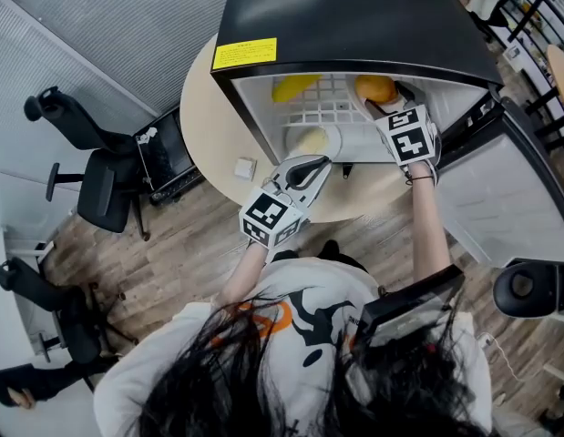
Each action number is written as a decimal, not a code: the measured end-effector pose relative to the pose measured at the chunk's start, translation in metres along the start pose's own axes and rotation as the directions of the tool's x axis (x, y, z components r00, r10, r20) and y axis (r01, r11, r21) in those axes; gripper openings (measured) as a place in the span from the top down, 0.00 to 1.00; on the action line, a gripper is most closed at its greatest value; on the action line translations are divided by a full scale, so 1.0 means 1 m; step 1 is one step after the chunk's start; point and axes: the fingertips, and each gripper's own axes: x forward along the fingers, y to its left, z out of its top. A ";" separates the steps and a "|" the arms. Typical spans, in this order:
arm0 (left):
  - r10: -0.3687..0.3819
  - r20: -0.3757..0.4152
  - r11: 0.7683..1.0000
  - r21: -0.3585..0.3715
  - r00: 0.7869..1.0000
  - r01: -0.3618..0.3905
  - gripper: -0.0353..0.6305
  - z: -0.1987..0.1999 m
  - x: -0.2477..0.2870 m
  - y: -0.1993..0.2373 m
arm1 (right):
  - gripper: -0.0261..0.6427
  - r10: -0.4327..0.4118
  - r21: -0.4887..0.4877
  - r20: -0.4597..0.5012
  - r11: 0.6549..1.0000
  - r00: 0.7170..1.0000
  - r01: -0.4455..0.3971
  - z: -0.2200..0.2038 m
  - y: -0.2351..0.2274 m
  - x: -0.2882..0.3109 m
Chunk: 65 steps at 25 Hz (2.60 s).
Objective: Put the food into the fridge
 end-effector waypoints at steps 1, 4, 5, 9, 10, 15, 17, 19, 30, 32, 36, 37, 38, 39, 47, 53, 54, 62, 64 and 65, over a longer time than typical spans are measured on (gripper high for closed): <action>-0.001 -0.001 1.000 0.000 1.000 0.001 0.93 0.000 0.000 0.000 | 0.48 -0.003 0.011 0.006 1.000 1.000 0.003 0.000 -0.001 0.000; -0.006 -0.004 1.000 0.000 1.000 0.006 0.93 -0.001 0.000 -0.001 | 0.48 -0.012 0.047 0.038 0.999 0.999 0.011 0.003 -0.004 -0.002; -0.008 -0.004 1.000 0.000 1.000 0.008 0.93 -0.001 0.000 -0.001 | 0.48 -0.014 0.058 0.051 0.998 0.999 0.011 0.005 -0.005 -0.003; -0.014 -0.006 1.000 0.001 1.000 0.014 0.93 -0.001 0.000 -0.002 | 0.48 -0.016 0.094 0.087 0.996 0.996 0.008 0.012 -0.007 -0.013; -0.015 -0.006 1.000 0.001 1.000 0.015 0.93 -0.001 0.000 -0.002 | 0.48 -0.016 0.103 0.096 0.995 0.995 0.006 0.013 -0.006 -0.015; -0.025 -0.007 1.000 0.002 1.000 0.025 0.93 -0.001 0.001 -0.003 | 0.48 -0.008 0.151 0.143 0.989 0.990 -0.014 0.020 -0.003 -0.029; -0.030 -0.008 1.000 0.003 1.000 0.030 0.93 -0.001 0.001 -0.005 | 0.48 -0.014 0.167 0.162 0.986 0.987 -0.013 0.023 -0.001 -0.036; -0.035 -0.008 0.999 0.003 0.999 0.035 0.93 -0.001 0.000 -0.006 | 0.48 -0.027 0.195 0.186 0.981 0.982 -0.010 0.025 0.001 -0.045; -0.047 -0.018 0.999 0.004 0.999 0.047 0.93 -0.004 -0.014 -0.006 | 0.48 -0.032 0.371 0.294 0.925 0.955 -0.083 0.021 0.062 -0.092; -0.049 -0.017 0.999 0.003 0.999 0.049 0.93 -0.004 -0.020 -0.005 | 0.48 -0.042 0.394 0.313 0.915 0.949 -0.089 0.023 0.073 -0.097; -0.055 -0.010 0.998 0.003 0.998 0.055 0.93 -0.004 -0.032 -0.002 | 0.48 -0.060 0.422 0.324 0.902 0.944 -0.087 0.023 0.092 -0.105; -0.058 -0.008 0.998 0.003 0.998 0.058 0.93 -0.004 -0.035 -0.001 | 0.48 -0.064 0.431 0.327 0.898 0.943 -0.088 0.023 0.098 -0.107; -0.062 -0.006 0.998 0.002 0.998 0.062 0.93 -0.003 -0.038 -0.001 | 0.48 -0.068 0.441 0.330 0.893 0.942 -0.090 0.022 0.104 -0.110; -0.067 -0.003 0.998 0.002 0.998 0.067 0.93 -0.003 -0.042 -0.001 | 0.48 -0.070 0.451 0.333 0.887 0.940 -0.093 0.022 0.110 -0.112; -0.122 0.014 0.992 0.014 0.992 0.122 0.93 0.000 -0.077 -0.004 | 0.58 -0.107 0.522 0.316 0.849 0.943 -0.079 0.016 0.161 -0.127; -0.166 -0.005 0.986 0.018 0.986 0.167 0.93 -0.012 -0.107 -0.009 | 0.73 -0.153 0.584 0.299 0.810 0.942 -0.054 0.010 0.194 -0.139; -0.171 -0.007 0.985 0.017 0.985 0.172 0.93 -0.013 -0.111 -0.009 | 0.75 -0.159 0.590 0.290 0.806 0.944 -0.045 0.008 0.200 -0.141; -0.191 -0.003 0.982 -0.005 0.982 0.191 0.93 -0.025 -0.137 -0.014 | 0.85 -0.160 0.637 0.230 0.771 0.960 -0.024 -0.008 0.239 -0.152; -0.195 -0.002 0.981 -0.012 0.981 0.195 0.93 -0.026 -0.138 -0.017 | 0.87 -0.158 0.636 0.212 0.771 0.964 -0.014 -0.013 0.244 -0.155; -0.196 0.000 0.981 -0.014 0.981 0.196 0.93 -0.027 -0.138 -0.019 | 0.87 -0.158 0.636 0.207 0.772 0.966 -0.010 -0.015 0.245 -0.157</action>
